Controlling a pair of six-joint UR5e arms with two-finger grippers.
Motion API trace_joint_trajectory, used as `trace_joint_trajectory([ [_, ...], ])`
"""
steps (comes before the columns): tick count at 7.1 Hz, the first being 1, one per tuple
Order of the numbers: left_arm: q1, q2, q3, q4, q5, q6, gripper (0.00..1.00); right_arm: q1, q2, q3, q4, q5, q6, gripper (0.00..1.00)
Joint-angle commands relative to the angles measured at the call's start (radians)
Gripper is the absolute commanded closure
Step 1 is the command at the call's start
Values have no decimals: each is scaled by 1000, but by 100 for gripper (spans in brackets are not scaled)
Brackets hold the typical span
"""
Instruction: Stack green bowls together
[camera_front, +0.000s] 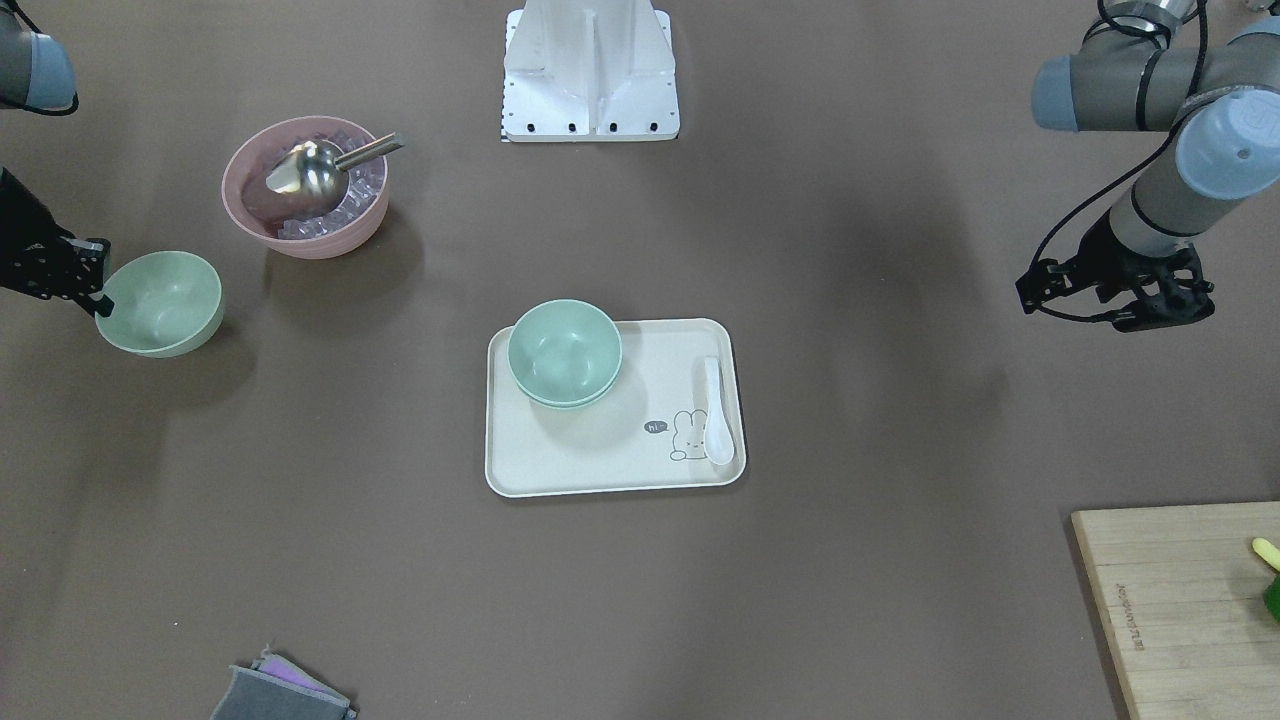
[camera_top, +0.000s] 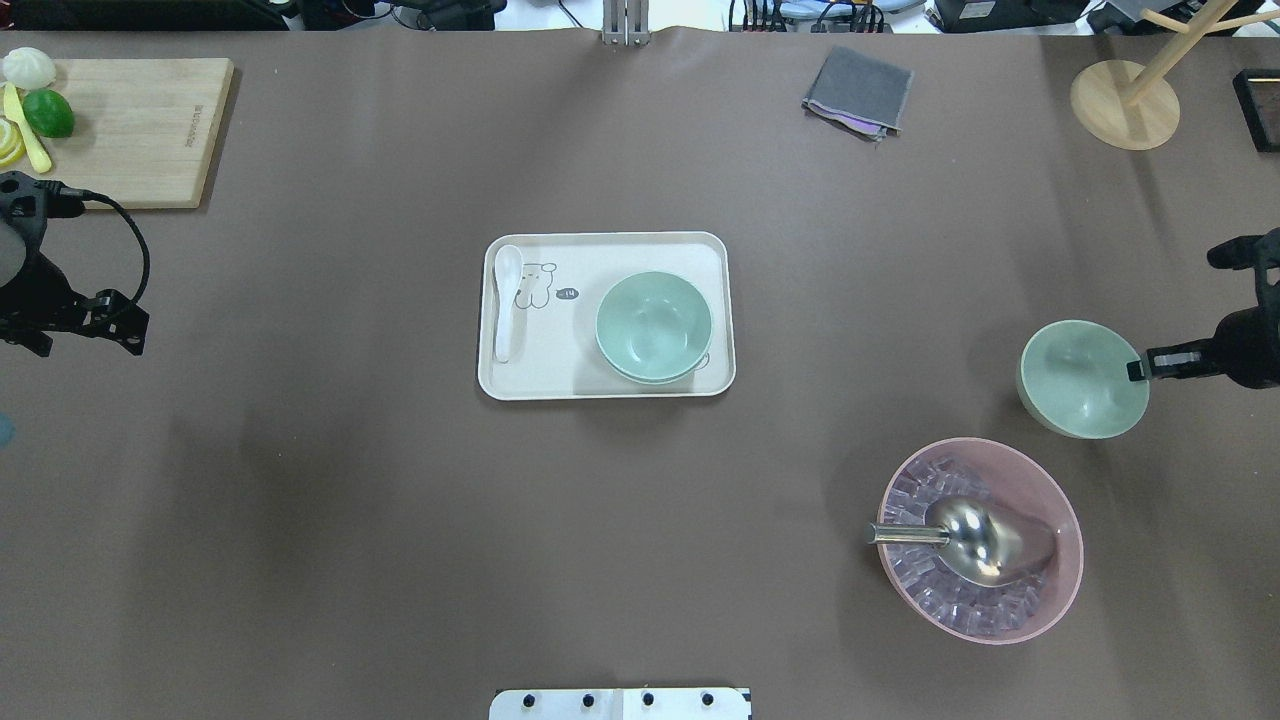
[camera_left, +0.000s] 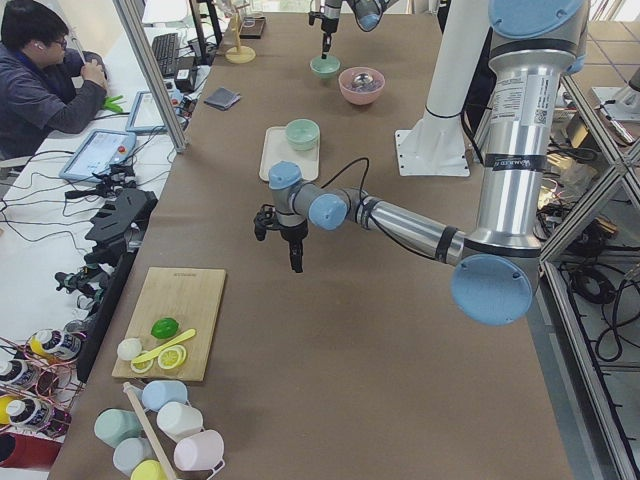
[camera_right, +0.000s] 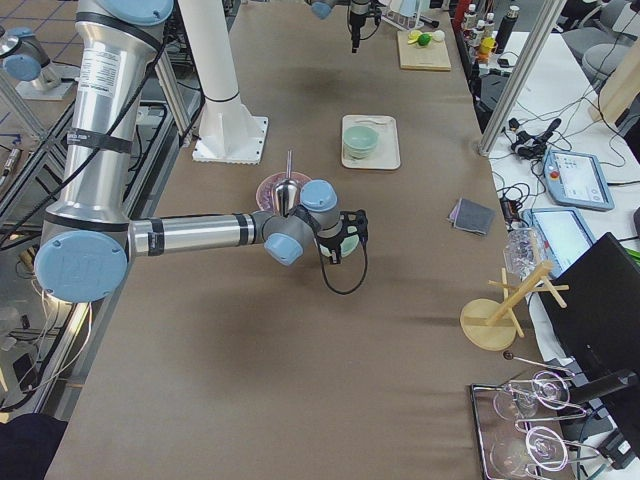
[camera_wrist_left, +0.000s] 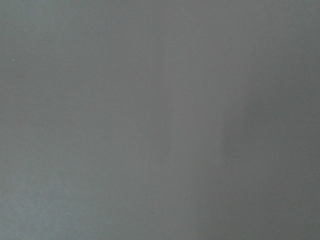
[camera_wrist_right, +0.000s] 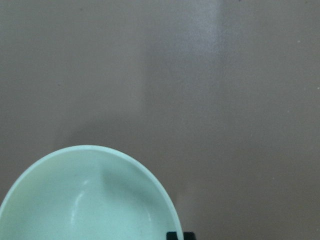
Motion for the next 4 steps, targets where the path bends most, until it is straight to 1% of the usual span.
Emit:
trace_joint_trajectory([
  [1,1,0,5,0,0,-1,1,156,126,2,-5,182,12,100],
  [2,1,-2,5,0,0,-3,1,160,249,2,-107,176,90,100],
  [3,1,0,8,0,0,-1,1,125,402,8,-293,140,95,100],
  [4,1,0,7,0,0,-3,1,23,526,7,-423,53,100,100],
])
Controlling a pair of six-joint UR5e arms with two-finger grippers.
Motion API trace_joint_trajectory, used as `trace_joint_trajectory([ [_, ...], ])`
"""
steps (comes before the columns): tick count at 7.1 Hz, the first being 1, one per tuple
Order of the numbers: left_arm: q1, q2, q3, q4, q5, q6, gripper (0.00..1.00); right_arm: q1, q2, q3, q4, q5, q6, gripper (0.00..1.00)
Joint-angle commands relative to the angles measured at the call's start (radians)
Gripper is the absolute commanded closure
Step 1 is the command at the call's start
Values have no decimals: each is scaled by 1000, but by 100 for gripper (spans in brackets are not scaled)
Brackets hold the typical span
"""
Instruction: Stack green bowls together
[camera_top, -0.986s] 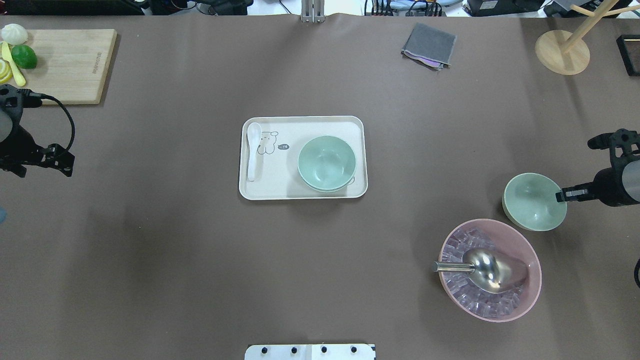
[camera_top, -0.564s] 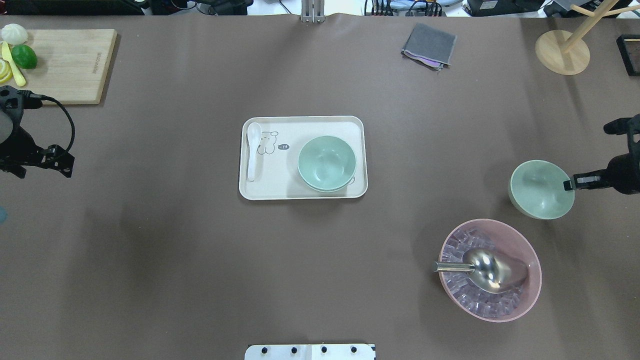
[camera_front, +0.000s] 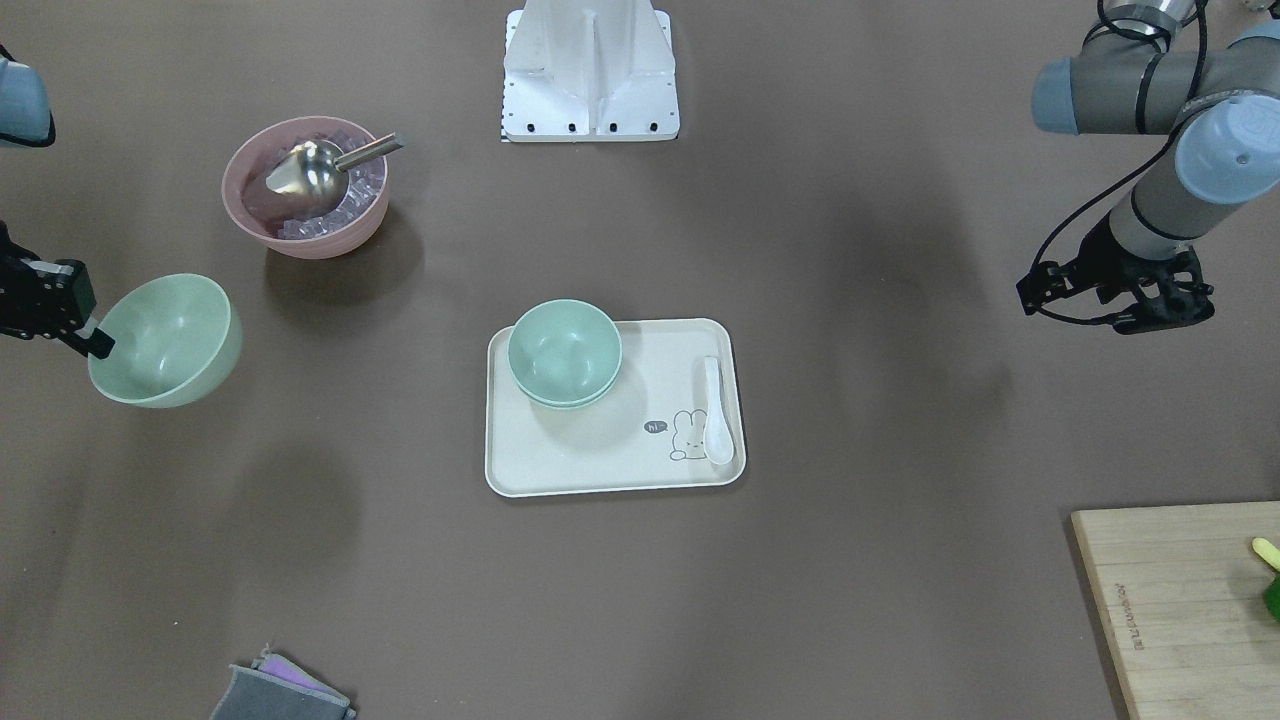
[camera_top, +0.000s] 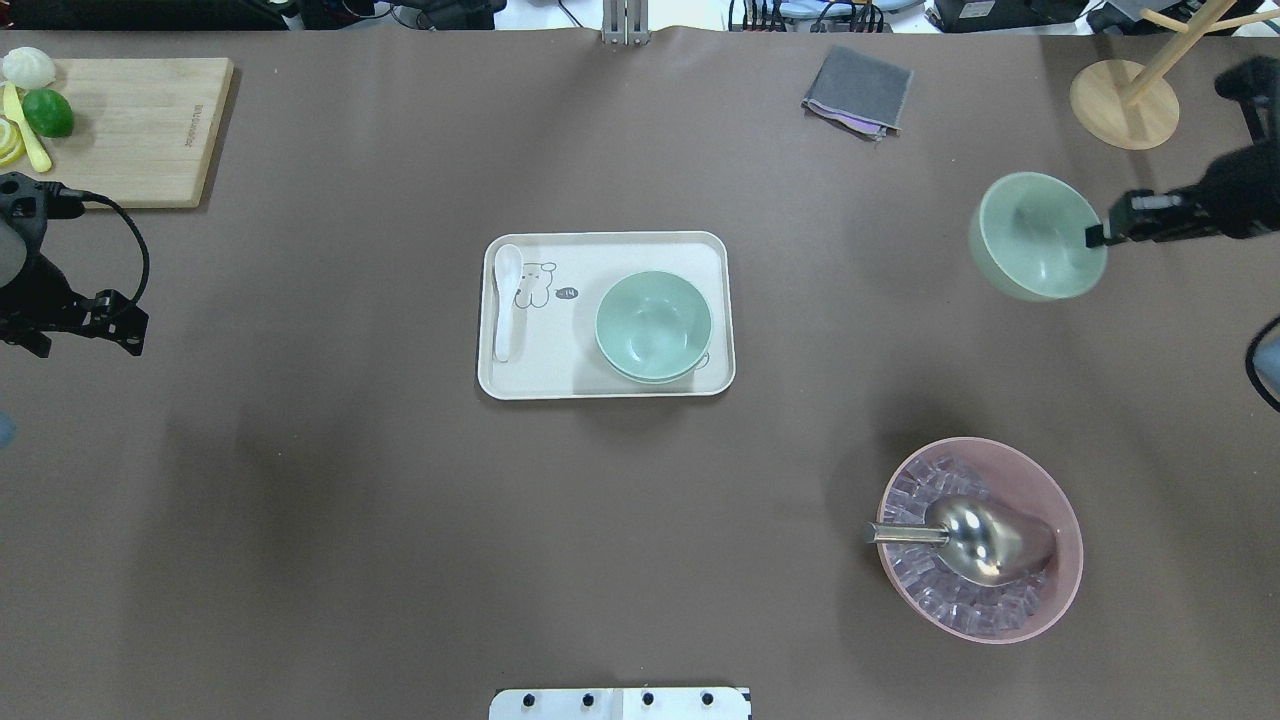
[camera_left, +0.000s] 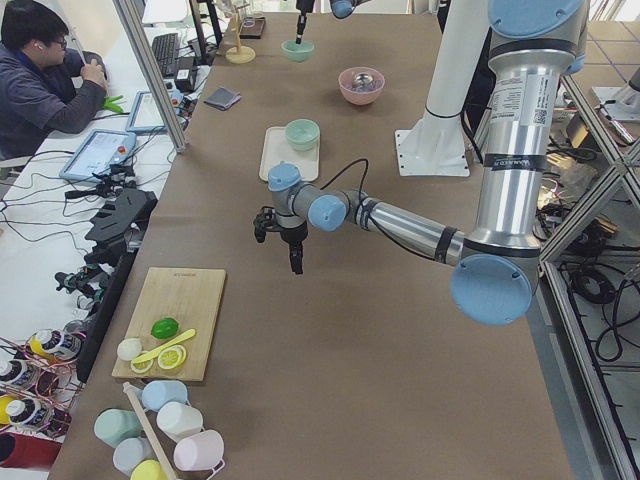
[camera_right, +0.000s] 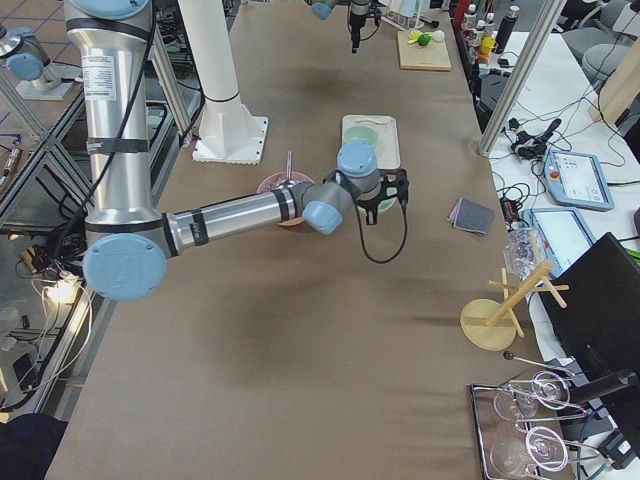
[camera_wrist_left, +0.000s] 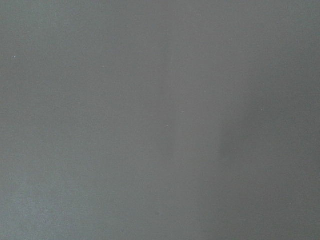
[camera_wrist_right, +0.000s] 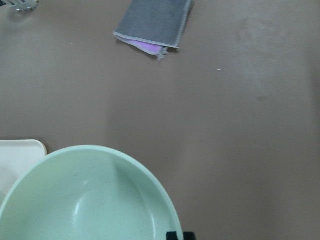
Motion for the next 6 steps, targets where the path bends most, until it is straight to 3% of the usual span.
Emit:
trace_joint_trajectory([
  [1,2,-1,0,0,-1,1,1,-174,264,-12,-257,-156,27,100],
  [3,-5,0,-11,0,-15,4,1,-294,358,-12,-334,-237,140,100],
  [4,-70,3,-9,11,-78,28,1,-342,379,-13,-355,-271,149,100],
  [6,-296,52,0,94,-136,452,1,-400,450,-13,-501,-337,156,100],
])
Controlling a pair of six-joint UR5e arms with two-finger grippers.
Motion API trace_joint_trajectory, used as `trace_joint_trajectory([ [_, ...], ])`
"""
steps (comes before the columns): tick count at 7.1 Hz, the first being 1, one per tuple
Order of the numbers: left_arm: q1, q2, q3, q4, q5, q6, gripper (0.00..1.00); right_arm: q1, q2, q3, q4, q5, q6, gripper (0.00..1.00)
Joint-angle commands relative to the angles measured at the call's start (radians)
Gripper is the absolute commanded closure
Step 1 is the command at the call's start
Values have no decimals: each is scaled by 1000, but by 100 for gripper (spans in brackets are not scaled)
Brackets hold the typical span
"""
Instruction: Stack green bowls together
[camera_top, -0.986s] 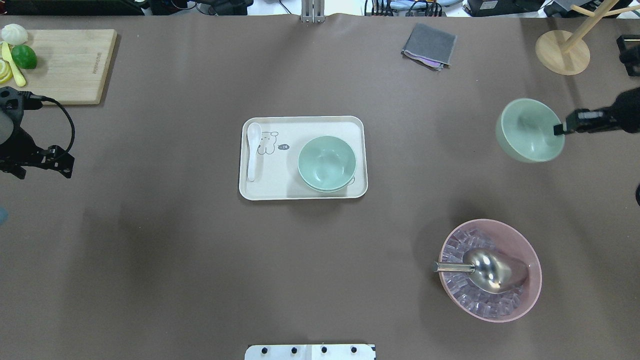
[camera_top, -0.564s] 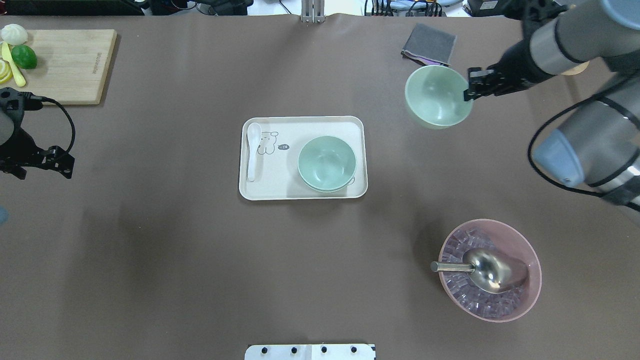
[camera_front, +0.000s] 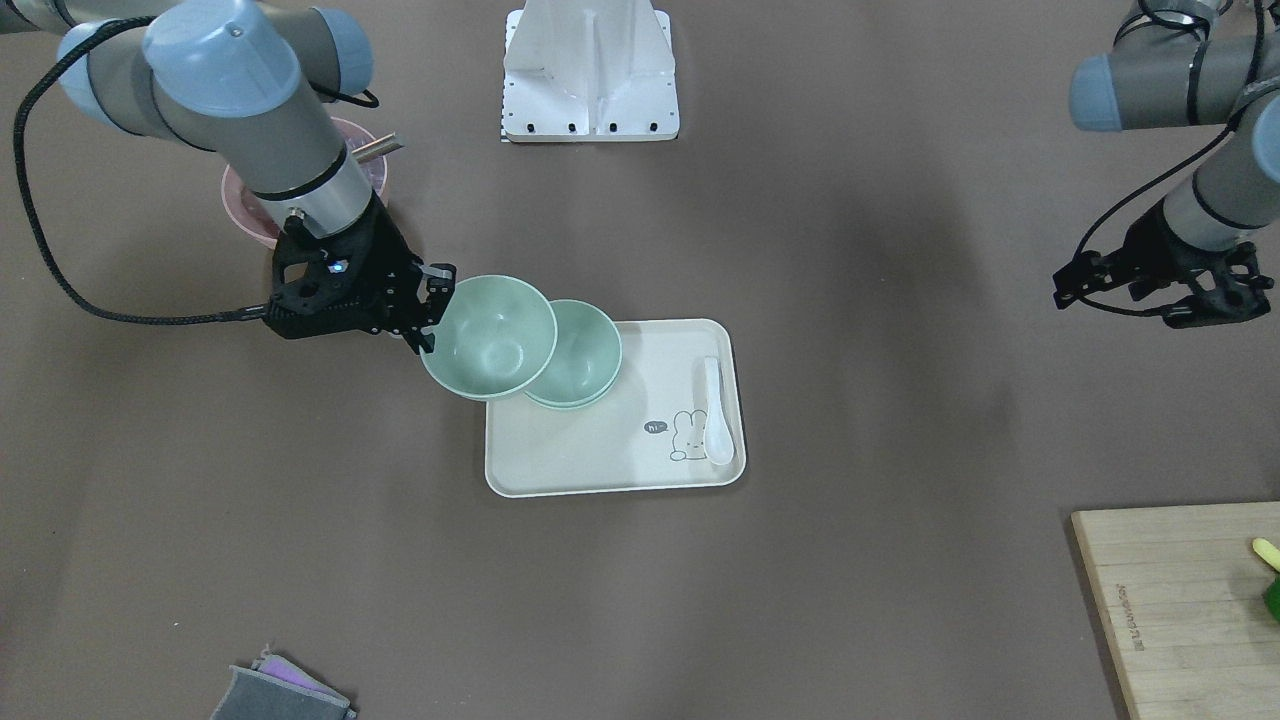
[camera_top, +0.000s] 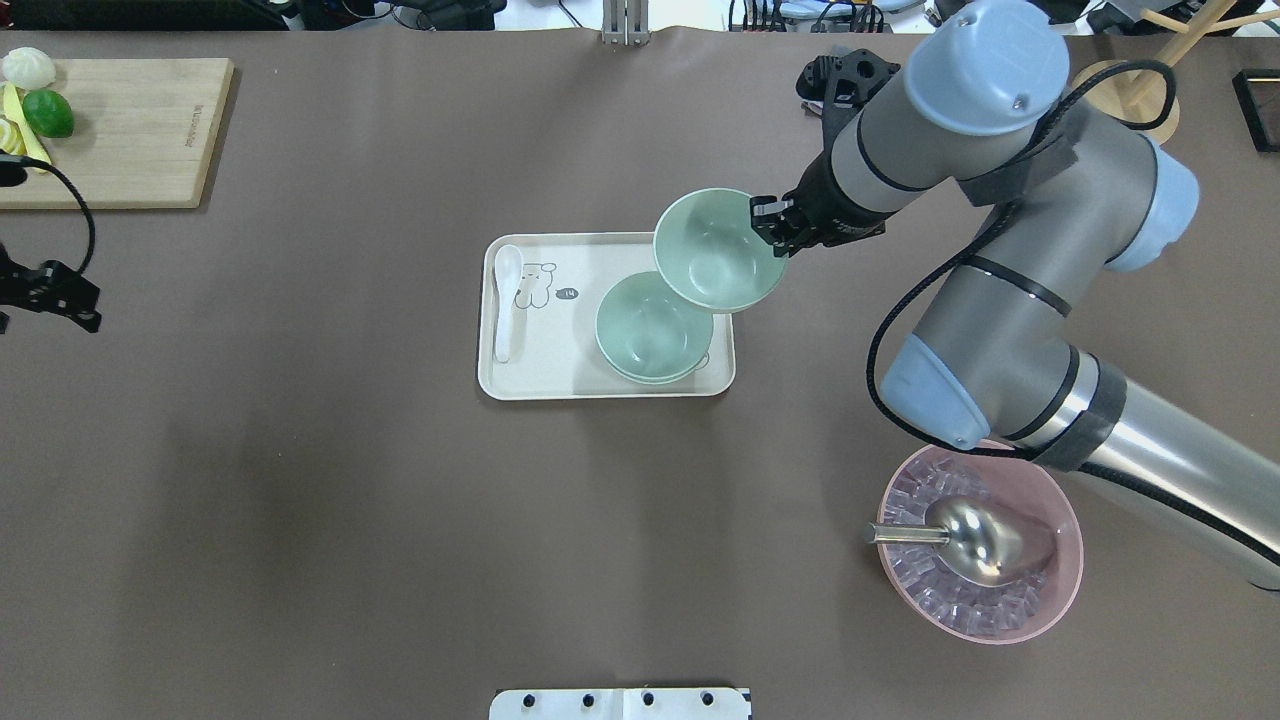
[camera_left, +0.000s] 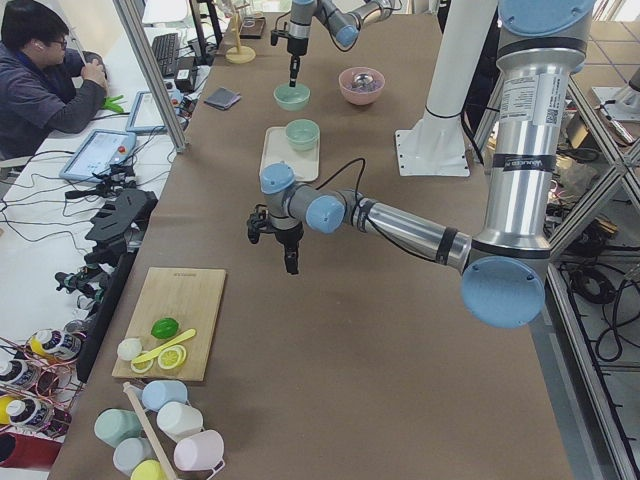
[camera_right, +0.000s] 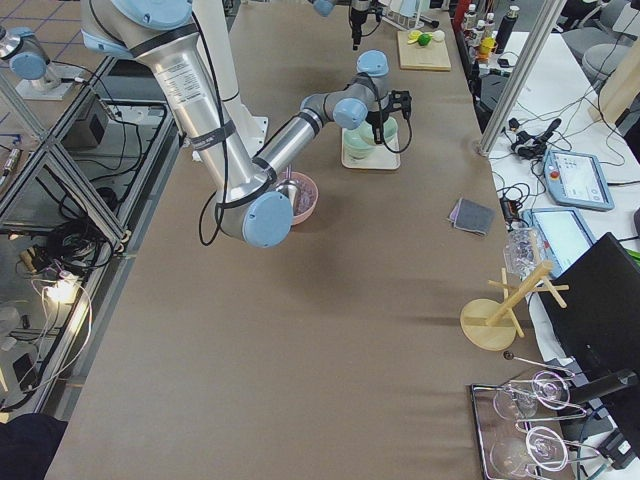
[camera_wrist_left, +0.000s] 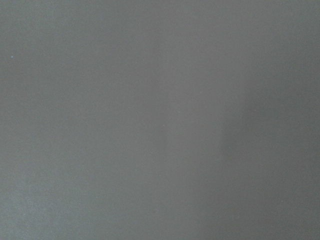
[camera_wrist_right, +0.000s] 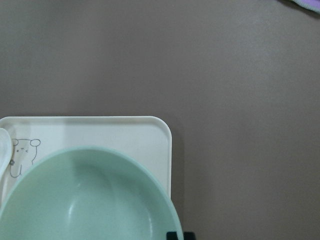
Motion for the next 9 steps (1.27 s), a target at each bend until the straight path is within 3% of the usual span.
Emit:
trace_joint_trajectory([
  [1,-257,36,12,151,-19,423,1,-62,42,-1,-84,-33,18,100],
  [2,-404,40,65,202,-19,639,1,-83,45,-3,-84,-33,48,100],
  [4,-527,36,207,201,-19,867,1,-87,58,-22,-86,-31,53,100],
  [9,-558,62,212,201,-22,885,1,-87,171,-196,-75,-35,58,100],
])
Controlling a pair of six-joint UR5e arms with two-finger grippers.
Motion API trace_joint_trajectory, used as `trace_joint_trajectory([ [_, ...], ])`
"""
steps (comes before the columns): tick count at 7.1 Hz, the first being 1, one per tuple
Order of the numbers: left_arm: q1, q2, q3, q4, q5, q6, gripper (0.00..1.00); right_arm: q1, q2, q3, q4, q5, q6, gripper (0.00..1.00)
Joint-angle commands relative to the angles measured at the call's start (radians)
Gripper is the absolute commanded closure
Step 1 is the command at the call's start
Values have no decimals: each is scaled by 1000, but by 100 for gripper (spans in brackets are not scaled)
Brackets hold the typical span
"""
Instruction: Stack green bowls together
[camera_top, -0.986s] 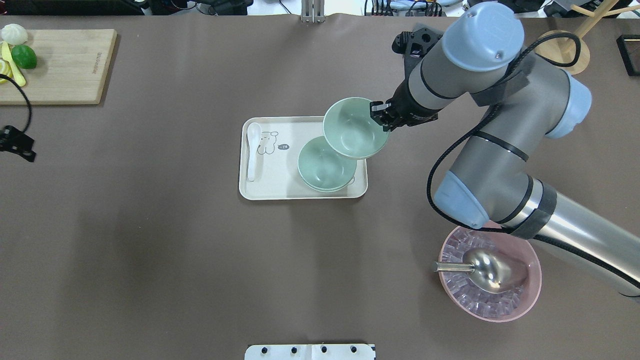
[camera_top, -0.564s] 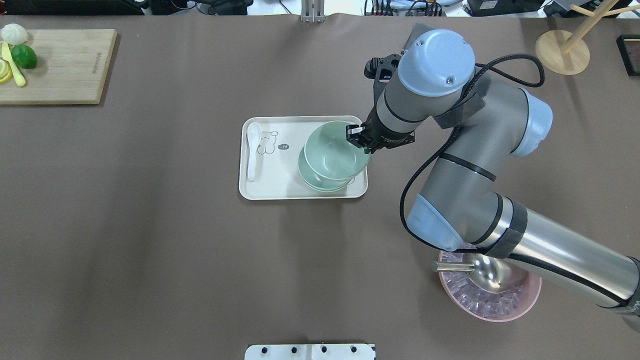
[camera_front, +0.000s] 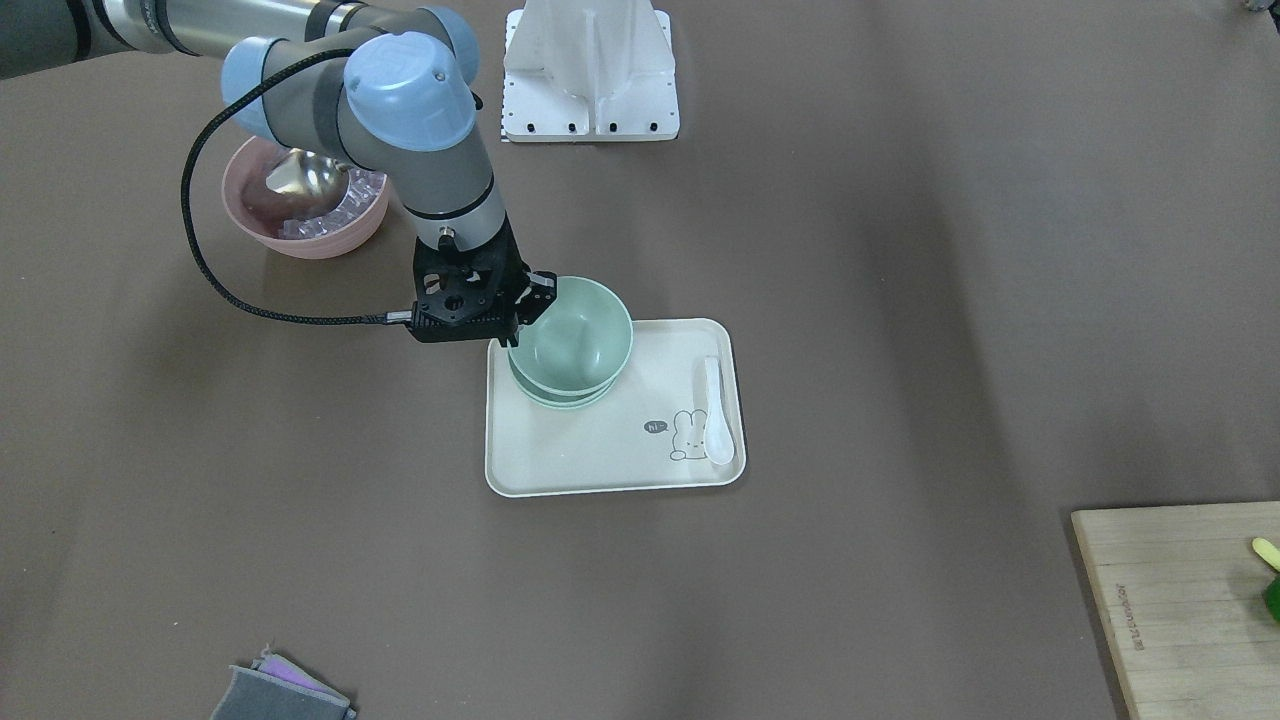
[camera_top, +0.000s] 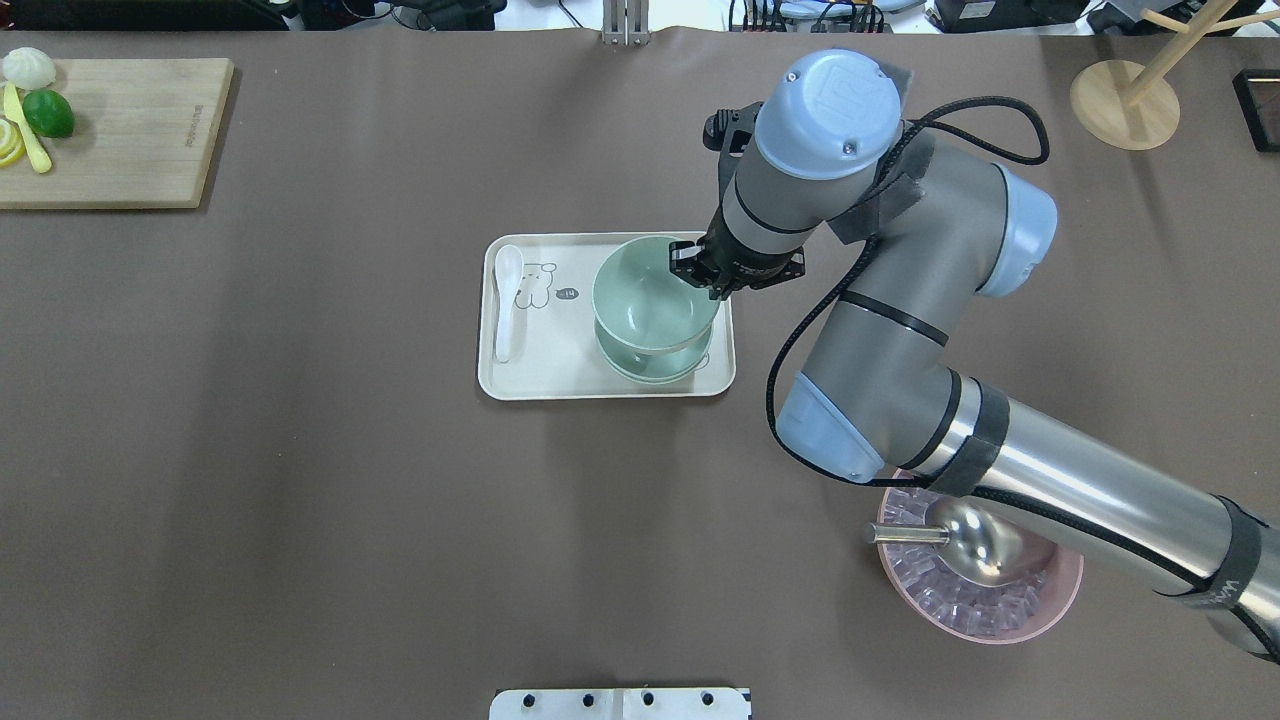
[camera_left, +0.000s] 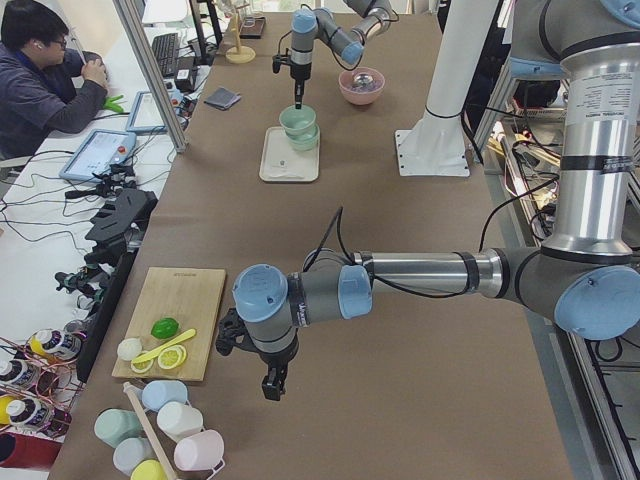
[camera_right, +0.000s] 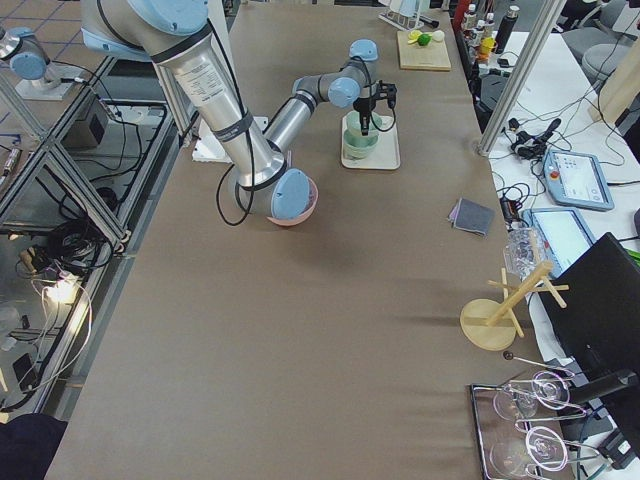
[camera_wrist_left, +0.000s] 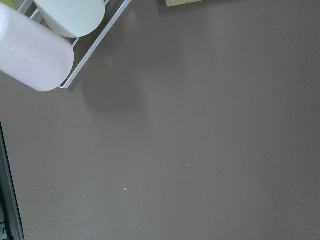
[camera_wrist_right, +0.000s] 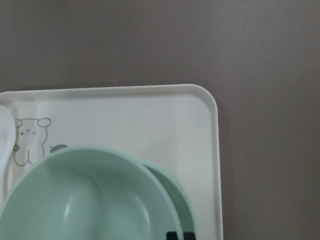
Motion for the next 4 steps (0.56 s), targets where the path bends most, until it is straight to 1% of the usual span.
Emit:
trace_joint_trajectory([
  [1,-5,12,-2,-1,-2,1,1,0,11,-42,3,0,-2,100],
  [3,-4,11,-2,-1,-2,1,1,-2,7,-52,5,0,-2,100],
  [4,-4,11,-2,-1,-2,-1,1,-9,5,-52,35,0,1,100],
])
